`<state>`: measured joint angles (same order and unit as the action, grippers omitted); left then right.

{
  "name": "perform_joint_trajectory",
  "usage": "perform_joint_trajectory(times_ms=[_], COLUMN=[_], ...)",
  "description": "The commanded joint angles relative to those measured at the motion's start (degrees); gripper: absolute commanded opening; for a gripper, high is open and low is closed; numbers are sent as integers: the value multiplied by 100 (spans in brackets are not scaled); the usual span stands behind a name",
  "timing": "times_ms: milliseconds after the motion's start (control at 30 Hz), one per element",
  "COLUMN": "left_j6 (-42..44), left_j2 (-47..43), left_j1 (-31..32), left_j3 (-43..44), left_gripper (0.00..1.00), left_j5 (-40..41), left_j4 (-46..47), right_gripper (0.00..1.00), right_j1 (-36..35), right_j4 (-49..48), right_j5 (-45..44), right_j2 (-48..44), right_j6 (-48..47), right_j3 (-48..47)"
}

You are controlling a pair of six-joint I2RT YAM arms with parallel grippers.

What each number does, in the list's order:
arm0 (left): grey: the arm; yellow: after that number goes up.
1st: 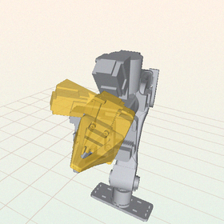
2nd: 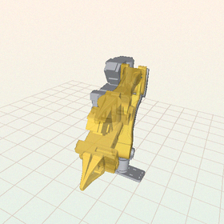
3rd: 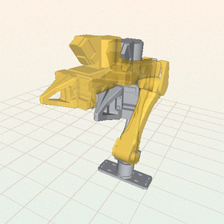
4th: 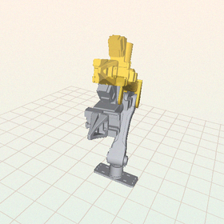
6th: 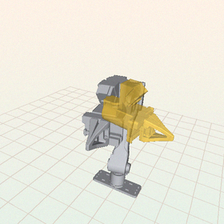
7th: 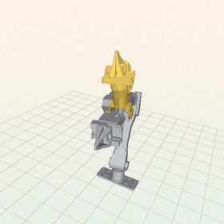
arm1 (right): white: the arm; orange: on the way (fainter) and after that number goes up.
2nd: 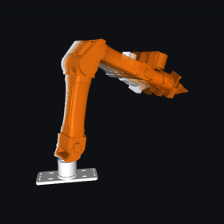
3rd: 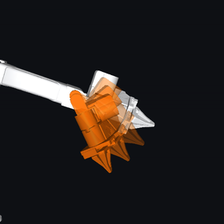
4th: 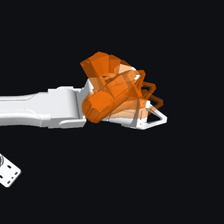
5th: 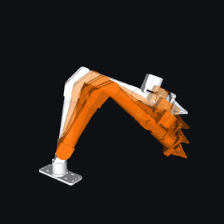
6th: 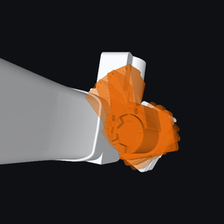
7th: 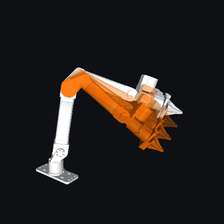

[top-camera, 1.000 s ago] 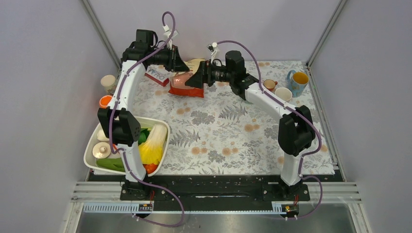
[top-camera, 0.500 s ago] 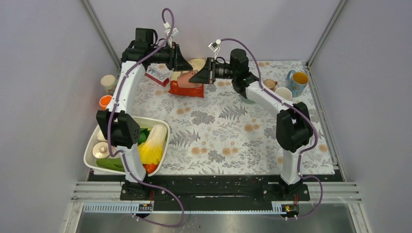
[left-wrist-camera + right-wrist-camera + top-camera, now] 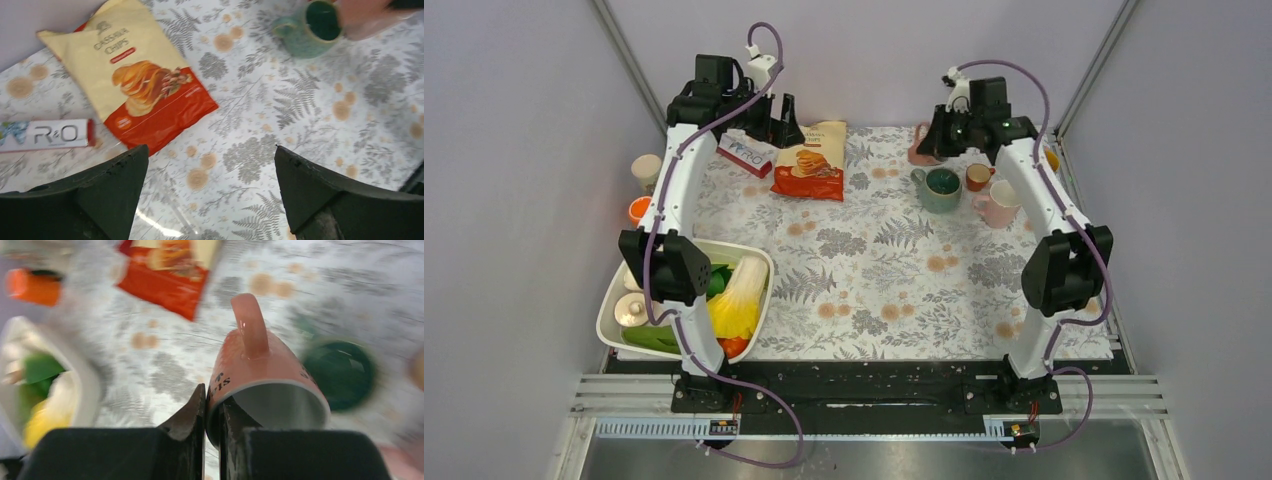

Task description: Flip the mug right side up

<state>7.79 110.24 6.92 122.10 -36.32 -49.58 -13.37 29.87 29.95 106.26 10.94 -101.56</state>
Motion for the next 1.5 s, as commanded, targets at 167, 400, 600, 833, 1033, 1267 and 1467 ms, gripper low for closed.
perform_joint_trajectory(times_ms=[167,400,600,833,1033,1267,1467], left_j6=[2064,2612,2721,3170,3282,3555,4233], left_j2=[-106,137,134,226,304,397,427], left_j1=[-15,-237,-375,-680,-978,-1090,-1106], left_j3=[-7,-188,-365,-461,-502,-615,-624], left_gripper=[99,99,99,99,99,99,99], left_j5=[2641,3400,3470,3819,3963,4125,3709], left_j4=[-1141,-1517,-1537,-1711,-1757,-1796,-2244], right_gripper=[0,0,0,0,0,11,33], right_j1=[1264,2910,3314,3332,3332,3331,3331], right_j4=[3785,3096,1724,1232,710,894,1223], right_j5=[-3959,-3124,-2699,-2530,-2515,-2483,-2367], right_j2=[-587,-880,-709,-54,231,622,737], right_j6=[-1352,-706,-437,-204,-82,-53,-256], right_j3=[-2126,-551,894,1048,1292,1061,745])
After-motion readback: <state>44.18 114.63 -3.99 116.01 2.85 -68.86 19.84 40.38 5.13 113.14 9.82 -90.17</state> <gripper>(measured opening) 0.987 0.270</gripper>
